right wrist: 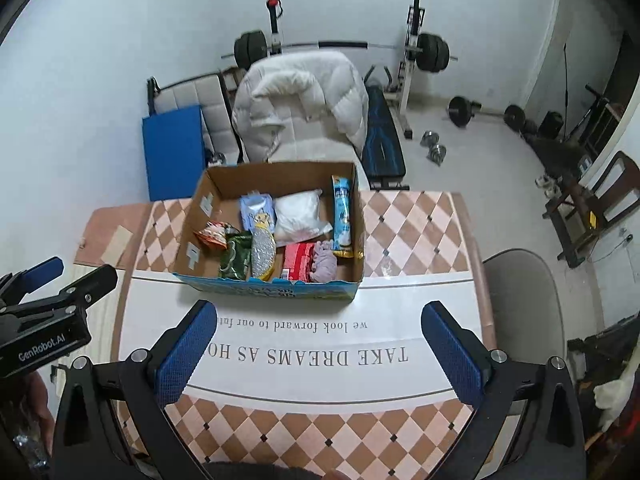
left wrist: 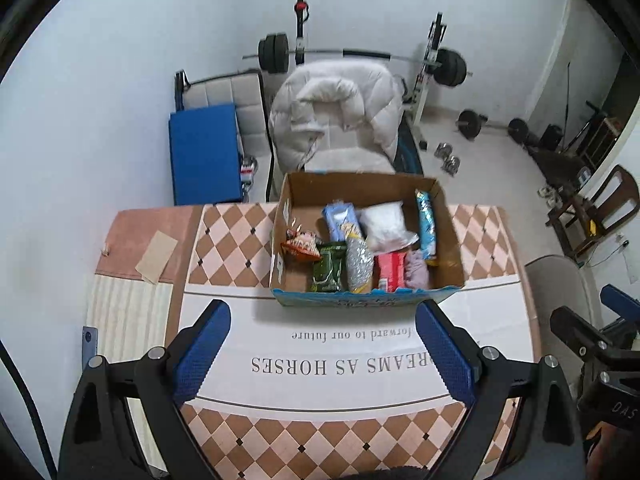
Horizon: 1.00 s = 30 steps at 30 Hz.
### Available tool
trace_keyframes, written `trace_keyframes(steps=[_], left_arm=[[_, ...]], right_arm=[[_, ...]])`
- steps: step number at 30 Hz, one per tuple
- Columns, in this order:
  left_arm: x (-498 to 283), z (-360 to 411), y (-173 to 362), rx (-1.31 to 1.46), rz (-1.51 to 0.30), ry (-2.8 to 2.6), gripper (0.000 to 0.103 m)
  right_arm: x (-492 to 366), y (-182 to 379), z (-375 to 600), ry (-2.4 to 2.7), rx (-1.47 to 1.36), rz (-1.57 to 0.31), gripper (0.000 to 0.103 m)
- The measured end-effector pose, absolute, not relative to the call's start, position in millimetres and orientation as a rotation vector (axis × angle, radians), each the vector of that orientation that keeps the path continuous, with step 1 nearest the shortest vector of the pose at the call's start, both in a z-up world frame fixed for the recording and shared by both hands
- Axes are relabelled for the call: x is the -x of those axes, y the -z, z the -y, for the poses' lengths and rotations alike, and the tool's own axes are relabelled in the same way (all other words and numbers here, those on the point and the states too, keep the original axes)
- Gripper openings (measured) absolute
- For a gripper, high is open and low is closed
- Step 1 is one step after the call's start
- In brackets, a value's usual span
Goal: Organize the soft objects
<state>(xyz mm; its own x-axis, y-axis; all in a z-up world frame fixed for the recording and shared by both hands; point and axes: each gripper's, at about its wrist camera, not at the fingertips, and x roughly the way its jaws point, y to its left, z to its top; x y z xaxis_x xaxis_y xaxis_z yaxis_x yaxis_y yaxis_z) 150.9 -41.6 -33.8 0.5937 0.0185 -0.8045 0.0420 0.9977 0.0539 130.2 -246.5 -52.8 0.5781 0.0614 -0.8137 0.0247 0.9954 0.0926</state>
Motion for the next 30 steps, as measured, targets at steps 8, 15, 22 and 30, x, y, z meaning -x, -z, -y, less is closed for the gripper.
trace_keyframes(steps=[8,15,22,30], left_arm=[[-113.9,44.9,4.2,-0.075,-0.893,0.040,0.095],[-95.8,42.5,-3.7,-0.061,-0.892,0.047,0.095],[-96.8,35.7,-1.3,-0.050,-0.880,0.015,0.095],[-104.2,32.1,0.1,-0.057,-0.871,0.008,0.095]], right_arm=[[-81.6,15.4,245.3,-0.032,-0.098,-0.908,0.103],[-61.4,2.0,239.4,-0.047,-0.088,-0.904,0.103],[-61.8,-1.9,240.6,0.004,-0.077,-0.875,0.103],[-69.1,-0.1,236.0,0.016,-0.073,-0.870,0.103]])
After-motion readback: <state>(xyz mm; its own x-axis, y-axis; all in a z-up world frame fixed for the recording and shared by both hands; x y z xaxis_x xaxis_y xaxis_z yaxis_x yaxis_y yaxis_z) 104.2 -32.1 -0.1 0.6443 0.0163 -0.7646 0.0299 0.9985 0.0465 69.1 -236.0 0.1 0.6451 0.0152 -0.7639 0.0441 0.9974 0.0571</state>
